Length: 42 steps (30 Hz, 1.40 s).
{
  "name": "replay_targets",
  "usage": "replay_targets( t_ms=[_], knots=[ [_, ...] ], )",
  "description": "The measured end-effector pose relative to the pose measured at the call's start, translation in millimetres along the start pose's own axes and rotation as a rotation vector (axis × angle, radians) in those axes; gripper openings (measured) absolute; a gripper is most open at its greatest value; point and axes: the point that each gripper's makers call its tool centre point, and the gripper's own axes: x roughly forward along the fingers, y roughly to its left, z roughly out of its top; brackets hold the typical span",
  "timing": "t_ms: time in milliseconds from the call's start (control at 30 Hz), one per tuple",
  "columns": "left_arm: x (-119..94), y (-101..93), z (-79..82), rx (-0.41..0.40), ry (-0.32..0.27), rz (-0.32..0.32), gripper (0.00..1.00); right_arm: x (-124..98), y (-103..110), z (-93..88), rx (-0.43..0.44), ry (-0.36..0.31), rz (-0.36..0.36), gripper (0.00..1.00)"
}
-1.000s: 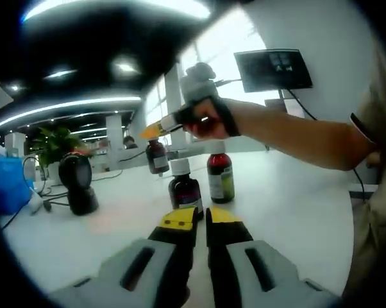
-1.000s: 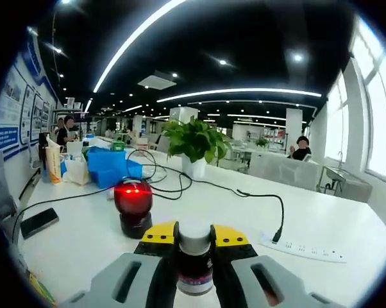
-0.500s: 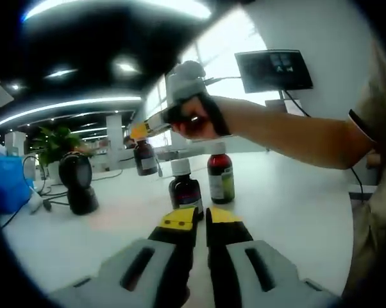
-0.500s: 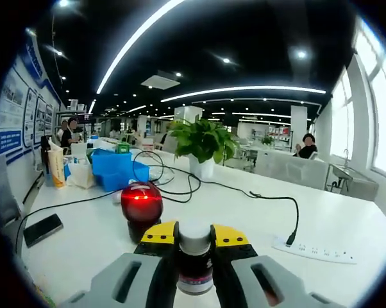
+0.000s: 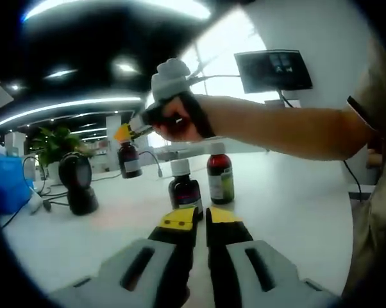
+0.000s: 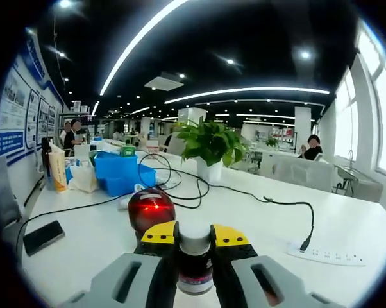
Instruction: Rotate the medicine bottle to make it face forward pick up the medicine bottle inspect the drug traceability code place the medicine on the table
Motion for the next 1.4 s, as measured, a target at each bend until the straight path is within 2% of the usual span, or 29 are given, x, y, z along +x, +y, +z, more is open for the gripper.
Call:
replay_targets(
  t_ms=[300, 867, 1267, 1400],
  knots=[
    [0.0, -0.1, 0.1, 0.001, -0.001, 0.000, 0.00, 14.7, 10.9, -1.7, -0.005, 0.007, 0.002, 0.15],
    [-0.1, 0.2, -0.7, 0.003, 0.003, 0.007, 0.00, 43.5, 27.5, -5.9, 0.019, 0.038, 0.051, 0.15],
    [-0.2, 0.1, -0.4, 0.006, 0.002, 0.008, 0.00, 46.4, 31.5, -8.5, 0.013, 0.045, 0.063, 0.15],
    [0.1, -0.2, -0.6, 0.009, 0.004, 0.009, 0.00, 44.1, 29.2, -6.5, 0.037, 0.042, 0.071, 0.15]
  ],
)
